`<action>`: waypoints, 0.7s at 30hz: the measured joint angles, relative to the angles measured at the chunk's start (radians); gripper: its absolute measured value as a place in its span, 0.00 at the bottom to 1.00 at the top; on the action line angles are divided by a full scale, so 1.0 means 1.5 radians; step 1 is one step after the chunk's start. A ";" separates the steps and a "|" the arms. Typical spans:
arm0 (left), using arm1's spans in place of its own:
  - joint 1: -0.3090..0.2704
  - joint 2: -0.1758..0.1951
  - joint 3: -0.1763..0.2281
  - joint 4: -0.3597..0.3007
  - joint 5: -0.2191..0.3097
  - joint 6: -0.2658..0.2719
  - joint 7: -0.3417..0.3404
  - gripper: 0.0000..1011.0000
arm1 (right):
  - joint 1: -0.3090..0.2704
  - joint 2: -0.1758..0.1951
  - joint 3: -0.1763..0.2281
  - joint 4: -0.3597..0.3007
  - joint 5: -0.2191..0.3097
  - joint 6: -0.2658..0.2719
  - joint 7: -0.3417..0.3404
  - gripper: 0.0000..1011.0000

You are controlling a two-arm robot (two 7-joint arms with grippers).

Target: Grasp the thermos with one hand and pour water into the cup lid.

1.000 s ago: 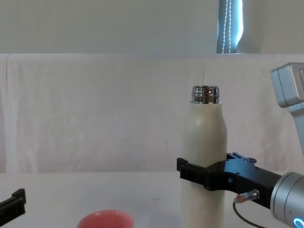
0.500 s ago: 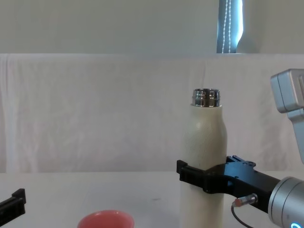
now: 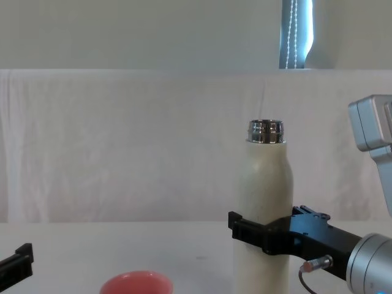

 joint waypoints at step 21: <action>0.000 0.000 0.000 0.000 0.000 0.000 0.000 0.99 | 0.002 -0.003 0.003 0.013 0.005 -0.003 0.004 0.96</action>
